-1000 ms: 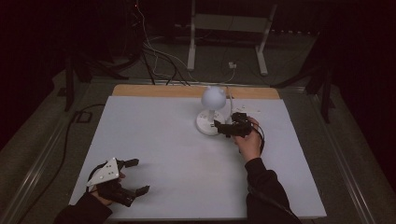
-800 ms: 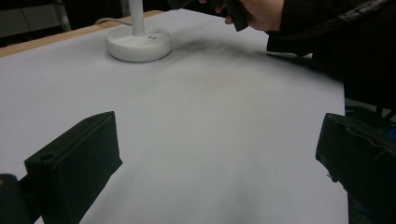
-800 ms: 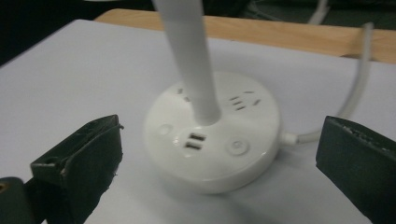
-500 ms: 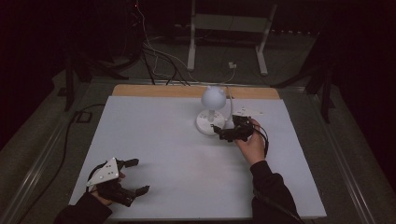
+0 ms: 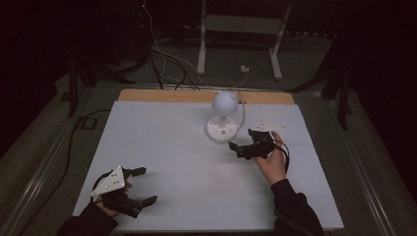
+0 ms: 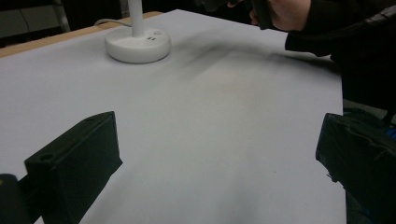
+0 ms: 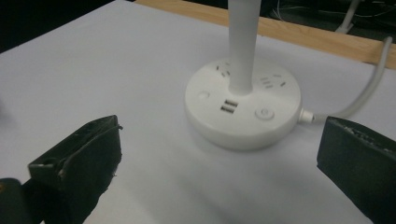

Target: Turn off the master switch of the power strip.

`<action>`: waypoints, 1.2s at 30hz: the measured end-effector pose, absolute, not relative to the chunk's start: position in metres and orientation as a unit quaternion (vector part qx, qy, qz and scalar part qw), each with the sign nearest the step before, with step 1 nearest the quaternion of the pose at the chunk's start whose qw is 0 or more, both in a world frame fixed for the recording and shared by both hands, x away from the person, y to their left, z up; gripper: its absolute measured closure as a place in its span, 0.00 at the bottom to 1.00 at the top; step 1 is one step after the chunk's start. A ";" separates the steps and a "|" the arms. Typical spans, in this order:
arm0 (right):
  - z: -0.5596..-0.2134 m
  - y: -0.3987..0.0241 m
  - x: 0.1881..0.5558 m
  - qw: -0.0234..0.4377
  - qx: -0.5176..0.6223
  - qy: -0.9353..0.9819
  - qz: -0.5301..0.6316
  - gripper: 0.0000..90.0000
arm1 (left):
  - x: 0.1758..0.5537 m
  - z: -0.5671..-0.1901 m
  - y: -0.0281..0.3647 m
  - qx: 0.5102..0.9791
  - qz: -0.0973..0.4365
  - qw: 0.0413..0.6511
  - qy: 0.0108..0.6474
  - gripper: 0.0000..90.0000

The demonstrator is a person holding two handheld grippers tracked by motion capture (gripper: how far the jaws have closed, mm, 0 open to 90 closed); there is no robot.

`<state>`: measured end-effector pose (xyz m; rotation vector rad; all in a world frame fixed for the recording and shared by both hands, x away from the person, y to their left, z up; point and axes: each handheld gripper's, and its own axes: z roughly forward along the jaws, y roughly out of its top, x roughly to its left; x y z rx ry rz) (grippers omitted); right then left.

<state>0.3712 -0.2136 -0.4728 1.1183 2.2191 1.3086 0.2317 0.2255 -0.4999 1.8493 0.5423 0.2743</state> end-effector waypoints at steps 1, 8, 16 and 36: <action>-0.473 -0.215 0.367 0.167 0.390 0.780 0.460 0.00 | 0.232 -0.500 0.226 0.785 0.117 0.563 0.230 0.00; -0.473 -0.227 0.345 0.165 0.383 0.785 0.458 0.00 | 0.232 -0.500 0.225 0.785 0.116 0.563 0.230 0.00; -0.479 -0.244 0.314 0.171 0.379 0.788 0.454 0.00 | 0.232 -0.500 0.225 0.786 0.116 0.562 0.229 0.00; -0.504 -0.297 0.259 0.183 0.414 0.792 0.410 0.00 | 0.231 -0.500 0.224 0.788 0.117 0.560 0.228 0.00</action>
